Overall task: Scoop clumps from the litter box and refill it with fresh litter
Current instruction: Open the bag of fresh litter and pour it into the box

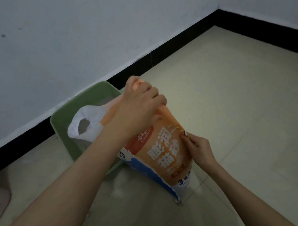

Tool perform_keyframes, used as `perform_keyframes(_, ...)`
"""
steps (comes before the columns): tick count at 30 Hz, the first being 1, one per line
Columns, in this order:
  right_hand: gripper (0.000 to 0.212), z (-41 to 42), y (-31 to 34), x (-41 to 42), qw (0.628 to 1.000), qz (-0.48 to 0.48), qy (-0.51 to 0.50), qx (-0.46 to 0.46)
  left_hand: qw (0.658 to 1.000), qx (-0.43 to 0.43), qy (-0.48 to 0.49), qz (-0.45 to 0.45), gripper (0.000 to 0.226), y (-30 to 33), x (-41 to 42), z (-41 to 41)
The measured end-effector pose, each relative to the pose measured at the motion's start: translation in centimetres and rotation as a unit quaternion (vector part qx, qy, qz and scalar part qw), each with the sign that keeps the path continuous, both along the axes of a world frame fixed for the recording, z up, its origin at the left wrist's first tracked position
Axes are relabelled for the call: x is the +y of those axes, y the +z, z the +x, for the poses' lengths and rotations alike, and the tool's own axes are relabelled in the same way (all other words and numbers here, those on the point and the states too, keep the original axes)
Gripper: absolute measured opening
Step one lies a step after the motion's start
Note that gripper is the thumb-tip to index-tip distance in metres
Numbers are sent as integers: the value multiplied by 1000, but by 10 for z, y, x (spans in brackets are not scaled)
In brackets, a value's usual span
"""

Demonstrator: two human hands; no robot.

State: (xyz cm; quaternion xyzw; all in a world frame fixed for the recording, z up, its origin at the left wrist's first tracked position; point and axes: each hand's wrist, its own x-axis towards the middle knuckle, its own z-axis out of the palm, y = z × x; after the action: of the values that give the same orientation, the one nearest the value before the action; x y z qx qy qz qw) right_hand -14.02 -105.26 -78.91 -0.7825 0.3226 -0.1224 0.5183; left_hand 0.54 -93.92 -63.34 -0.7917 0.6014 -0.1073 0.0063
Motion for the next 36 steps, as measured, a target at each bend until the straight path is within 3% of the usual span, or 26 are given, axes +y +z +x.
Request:
perform_keyframes(5,42,7,1,-1,1000,-6,-1,-1,998,44,-15,-49,14,-17,6,7)
perform_keyframes(8,39,9,-2,2,998,51,-19,-24,989,129,12,-67,17,-22,7,11)
perform_keyframes(16,27,10,12,9,989,115,-57,-77,971,215,79,-69,26,-22,13,13)
perform_keyframes(26,31,-14,49,36,993,60,-78,-70,957,259,48,-121,23,-13,32,10)
perform_keyframes(31,30,-23,90,40,994,30,-76,-75,943,242,-16,-226,18,8,34,10)
perform_keyframes(36,32,-17,134,48,991,21,-95,-92,925,219,-15,-310,16,33,31,19)
